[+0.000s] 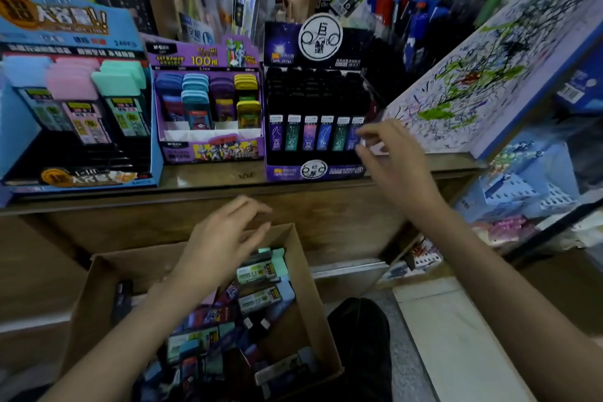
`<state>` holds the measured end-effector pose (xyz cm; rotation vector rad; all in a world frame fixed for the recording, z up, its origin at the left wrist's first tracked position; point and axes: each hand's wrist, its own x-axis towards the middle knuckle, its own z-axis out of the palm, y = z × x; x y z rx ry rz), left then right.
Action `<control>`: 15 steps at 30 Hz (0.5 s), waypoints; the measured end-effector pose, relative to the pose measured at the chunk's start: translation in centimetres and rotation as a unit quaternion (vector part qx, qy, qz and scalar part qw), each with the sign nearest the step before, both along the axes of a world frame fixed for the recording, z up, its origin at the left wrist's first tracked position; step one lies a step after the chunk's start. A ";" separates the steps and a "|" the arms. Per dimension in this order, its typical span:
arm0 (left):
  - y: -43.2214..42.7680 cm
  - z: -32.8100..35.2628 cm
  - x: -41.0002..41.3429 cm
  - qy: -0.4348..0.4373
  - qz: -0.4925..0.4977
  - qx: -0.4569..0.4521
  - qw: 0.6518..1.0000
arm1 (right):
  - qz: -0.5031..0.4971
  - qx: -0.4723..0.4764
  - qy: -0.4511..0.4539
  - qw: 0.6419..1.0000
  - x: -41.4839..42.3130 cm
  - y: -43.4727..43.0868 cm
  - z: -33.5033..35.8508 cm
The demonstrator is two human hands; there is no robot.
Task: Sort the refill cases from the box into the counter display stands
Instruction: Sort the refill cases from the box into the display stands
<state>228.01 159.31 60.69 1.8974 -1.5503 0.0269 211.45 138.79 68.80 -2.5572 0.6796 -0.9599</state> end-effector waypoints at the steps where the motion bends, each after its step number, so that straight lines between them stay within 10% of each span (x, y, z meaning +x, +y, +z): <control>1: 1.0 -1.5 0.1 0.016 0.002 0.030 0.999 | 0.025 0.022 0.010 0.999 -0.4 1.1 -1.4; 11: 2.5 -15.8 0.1 0.148 0.075 0.250 0.954 | -0.082 0.400 0.194 0.892 1.2 8.1 -21.6; 15: 0.0 -18.1 0.8 0.122 0.100 0.240 0.958 | -0.115 0.417 0.189 0.881 1.5 8.5 -23.6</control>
